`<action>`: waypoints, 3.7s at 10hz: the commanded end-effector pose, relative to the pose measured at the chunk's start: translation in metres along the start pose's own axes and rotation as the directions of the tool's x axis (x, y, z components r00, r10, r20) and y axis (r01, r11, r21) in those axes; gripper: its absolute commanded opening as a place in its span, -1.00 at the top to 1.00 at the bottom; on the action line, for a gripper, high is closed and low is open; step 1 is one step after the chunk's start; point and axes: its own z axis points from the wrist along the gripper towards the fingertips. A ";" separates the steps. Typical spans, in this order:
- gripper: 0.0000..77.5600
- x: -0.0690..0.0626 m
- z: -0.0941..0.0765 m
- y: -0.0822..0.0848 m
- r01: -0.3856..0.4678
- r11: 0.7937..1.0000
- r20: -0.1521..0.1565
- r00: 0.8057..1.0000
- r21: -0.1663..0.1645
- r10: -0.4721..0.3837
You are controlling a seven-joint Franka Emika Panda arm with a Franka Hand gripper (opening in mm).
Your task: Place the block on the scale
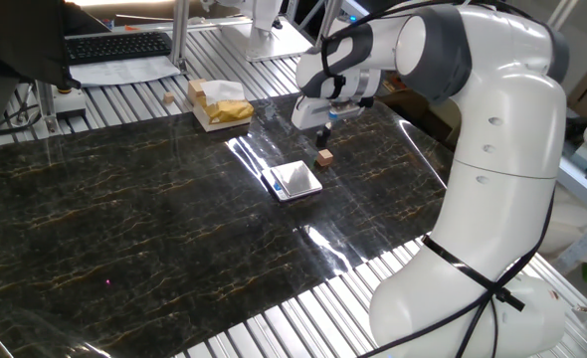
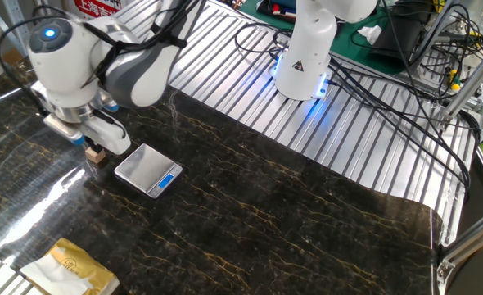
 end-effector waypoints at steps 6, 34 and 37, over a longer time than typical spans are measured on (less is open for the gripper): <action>1.00 0.005 0.013 -0.020 0.042 0.999 0.004 0.999 -0.002 -0.042; 1.00 0.001 0.019 -0.025 0.031 0.999 0.017 0.999 -0.007 -0.031; 1.00 0.001 0.019 -0.025 0.007 0.999 0.031 1.000 -0.036 -0.006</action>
